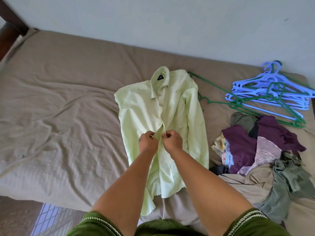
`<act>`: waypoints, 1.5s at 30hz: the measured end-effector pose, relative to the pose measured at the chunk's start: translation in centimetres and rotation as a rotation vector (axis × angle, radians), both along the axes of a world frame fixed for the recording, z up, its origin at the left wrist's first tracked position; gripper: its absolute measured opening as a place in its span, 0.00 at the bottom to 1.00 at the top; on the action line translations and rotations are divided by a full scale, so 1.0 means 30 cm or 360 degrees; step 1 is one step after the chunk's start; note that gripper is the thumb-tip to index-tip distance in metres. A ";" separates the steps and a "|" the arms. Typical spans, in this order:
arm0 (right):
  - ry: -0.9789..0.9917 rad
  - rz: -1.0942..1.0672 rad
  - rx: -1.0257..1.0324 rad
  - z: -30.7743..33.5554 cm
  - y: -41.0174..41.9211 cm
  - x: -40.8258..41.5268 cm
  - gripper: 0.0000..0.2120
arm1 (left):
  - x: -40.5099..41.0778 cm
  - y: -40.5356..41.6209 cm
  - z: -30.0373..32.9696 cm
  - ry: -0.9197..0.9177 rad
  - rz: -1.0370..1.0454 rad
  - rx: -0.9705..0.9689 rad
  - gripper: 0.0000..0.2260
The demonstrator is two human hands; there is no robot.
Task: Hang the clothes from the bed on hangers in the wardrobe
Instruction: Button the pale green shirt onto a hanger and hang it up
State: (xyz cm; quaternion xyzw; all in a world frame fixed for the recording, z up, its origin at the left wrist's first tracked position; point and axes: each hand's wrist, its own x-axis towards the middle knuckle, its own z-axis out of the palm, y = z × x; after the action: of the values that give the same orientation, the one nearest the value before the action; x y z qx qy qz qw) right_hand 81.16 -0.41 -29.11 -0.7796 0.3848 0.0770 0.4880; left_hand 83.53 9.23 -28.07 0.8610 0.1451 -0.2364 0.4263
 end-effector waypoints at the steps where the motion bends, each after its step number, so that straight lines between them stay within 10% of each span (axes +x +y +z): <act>1: 0.0001 -0.0003 0.0015 0.003 0.003 0.005 0.10 | 0.006 0.000 0.002 -0.0002 0.0009 0.0012 0.14; 14: 0.0828 0.1184 -0.0403 -0.105 0.017 -0.214 0.24 | -0.194 0.107 -0.109 0.0250 -0.0468 0.0393 0.12; 19: 0.0794 0.0898 -0.0172 -0.144 0.027 -0.245 0.40 | -0.234 0.147 -0.121 0.0241 -0.0522 0.0380 0.09; 24: 0.0587 0.0801 -0.0090 -0.150 0.020 -0.257 0.14 | -0.285 0.168 -0.113 0.0078 -0.0426 0.0415 0.12; 30: 0.0285 0.0356 0.0087 -0.065 0.053 -0.313 0.07 | -0.328 0.132 -0.030 -0.0049 -0.0231 0.0212 0.10; 45: 0.0090 0.0347 0.0139 0.190 0.008 -0.432 0.19 | -0.364 0.077 0.186 0.0199 -0.0007 -0.0141 0.16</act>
State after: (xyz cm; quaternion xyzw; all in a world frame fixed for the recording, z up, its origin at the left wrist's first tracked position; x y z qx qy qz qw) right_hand 68.19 -0.17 -23.42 -0.7925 0.3076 0.1684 0.4990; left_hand 72.61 11.54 -22.48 0.8251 0.1589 -0.2969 0.4536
